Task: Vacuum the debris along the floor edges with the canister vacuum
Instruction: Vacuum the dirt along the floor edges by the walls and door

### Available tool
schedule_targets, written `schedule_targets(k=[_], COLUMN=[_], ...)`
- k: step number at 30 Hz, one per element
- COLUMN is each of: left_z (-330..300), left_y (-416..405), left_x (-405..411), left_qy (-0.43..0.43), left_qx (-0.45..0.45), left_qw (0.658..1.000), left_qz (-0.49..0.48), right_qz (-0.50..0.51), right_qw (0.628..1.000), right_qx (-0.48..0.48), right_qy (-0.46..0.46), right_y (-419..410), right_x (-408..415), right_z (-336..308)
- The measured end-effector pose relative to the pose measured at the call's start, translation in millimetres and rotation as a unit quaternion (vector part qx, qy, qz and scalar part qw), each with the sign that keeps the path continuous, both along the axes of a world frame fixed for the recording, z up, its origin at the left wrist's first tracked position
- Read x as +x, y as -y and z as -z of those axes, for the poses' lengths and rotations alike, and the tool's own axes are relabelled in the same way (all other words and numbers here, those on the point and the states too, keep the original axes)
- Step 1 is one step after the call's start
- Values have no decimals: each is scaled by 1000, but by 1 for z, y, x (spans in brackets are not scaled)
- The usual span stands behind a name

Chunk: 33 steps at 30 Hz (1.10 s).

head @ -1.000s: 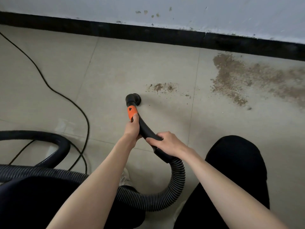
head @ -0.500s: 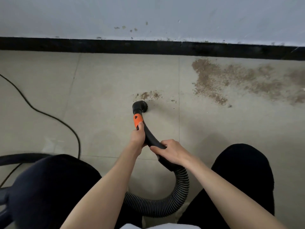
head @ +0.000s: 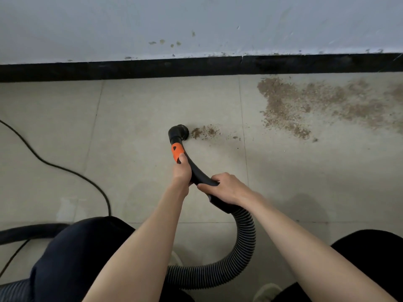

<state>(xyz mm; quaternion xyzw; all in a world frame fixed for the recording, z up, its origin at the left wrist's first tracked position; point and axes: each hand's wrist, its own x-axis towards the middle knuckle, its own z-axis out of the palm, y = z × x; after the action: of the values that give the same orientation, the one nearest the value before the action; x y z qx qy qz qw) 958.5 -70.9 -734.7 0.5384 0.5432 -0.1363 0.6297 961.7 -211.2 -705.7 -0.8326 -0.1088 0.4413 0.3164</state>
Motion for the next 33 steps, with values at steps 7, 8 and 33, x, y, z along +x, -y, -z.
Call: schedule_targets(k=[7,8,33], left_z=[10,11,10], left_y=[26,30,63], left_x=[8,9,32], left_qy=[16,16,36], left_qx=[-3,-1,-32], left_qw=[995,994,973], left_qz=[99,110,226], right_qz=[87,94,249], right_qw=[996,995,968], right_qx=[-14,-21,-21], right_qy=[13,20,26], right_y=[28,30,49], right_x=[-14,-16,-37], right_z=[6,5,7])
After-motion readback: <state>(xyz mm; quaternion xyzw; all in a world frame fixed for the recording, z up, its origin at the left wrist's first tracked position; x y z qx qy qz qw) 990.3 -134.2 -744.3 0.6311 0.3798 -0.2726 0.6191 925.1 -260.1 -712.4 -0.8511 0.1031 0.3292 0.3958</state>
